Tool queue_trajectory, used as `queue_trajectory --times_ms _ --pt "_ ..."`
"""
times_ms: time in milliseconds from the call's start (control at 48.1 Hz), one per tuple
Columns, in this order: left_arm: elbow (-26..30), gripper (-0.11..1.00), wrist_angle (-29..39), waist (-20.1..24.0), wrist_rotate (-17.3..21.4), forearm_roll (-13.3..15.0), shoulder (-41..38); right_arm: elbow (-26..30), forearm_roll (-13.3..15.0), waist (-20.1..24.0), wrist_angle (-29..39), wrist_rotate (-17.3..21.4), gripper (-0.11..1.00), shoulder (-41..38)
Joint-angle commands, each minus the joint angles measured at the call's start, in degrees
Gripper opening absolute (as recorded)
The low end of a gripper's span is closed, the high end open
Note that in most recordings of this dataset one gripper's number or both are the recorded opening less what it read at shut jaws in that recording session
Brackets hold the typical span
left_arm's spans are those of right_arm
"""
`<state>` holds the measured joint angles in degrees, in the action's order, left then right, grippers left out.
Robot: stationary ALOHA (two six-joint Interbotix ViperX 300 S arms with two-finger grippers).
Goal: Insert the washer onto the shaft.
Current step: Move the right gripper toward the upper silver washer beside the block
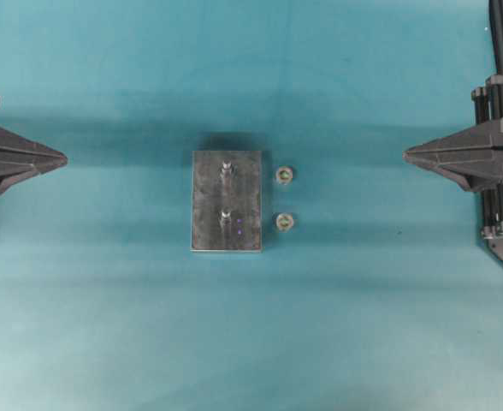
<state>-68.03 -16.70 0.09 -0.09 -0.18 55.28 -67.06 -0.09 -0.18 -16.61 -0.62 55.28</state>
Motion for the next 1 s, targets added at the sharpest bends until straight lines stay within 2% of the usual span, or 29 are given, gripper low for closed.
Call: queue_trajectory --times_ms 0,62,125,187,270,436,603,790,977 --pt "0.97 0.00 -0.44 -0.62 -2.37 -0.62 -1.14 -0.09 -0.18 -0.18 -0.35 1.32 0.01 -0.62" --pt "1.23 0.00 -0.35 -0.62 -3.43 -0.62 -1.76 -0.26 -2.90 -0.18 1.93 2.11 0.03 -0.88" --pt "1.49 0.00 -0.44 -0.62 -3.87 -0.62 -2.64 -0.18 -5.36 -0.35 6.06 3.60 0.00 -1.32" --pt "1.76 0.00 0.00 -0.62 -3.69 -0.62 -3.60 0.35 -6.24 -0.88 10.37 4.75 -0.01 -1.93" --pt "2.29 0.00 1.58 -0.62 -3.34 -0.62 -5.10 1.76 -6.15 -1.85 16.08 5.27 -0.01 -2.72" --pt "4.48 0.00 10.81 -0.62 -2.72 -0.62 -8.79 5.89 -6.06 -4.57 28.39 5.19 -0.01 -7.29" --pt "6.86 0.00 18.19 -0.62 -2.55 -0.88 -13.18 10.28 -3.87 -6.06 36.47 5.01 -0.01 -14.59" --pt "8.26 0.00 22.68 -0.62 -2.90 -0.97 -17.49 15.47 -3.16 -7.47 43.42 5.01 -0.01 -23.12" --pt "10.46 0.00 28.74 -0.62 -2.64 -0.88 -21.27 19.69 -3.08 -9.76 44.30 4.83 -0.01 -30.41"
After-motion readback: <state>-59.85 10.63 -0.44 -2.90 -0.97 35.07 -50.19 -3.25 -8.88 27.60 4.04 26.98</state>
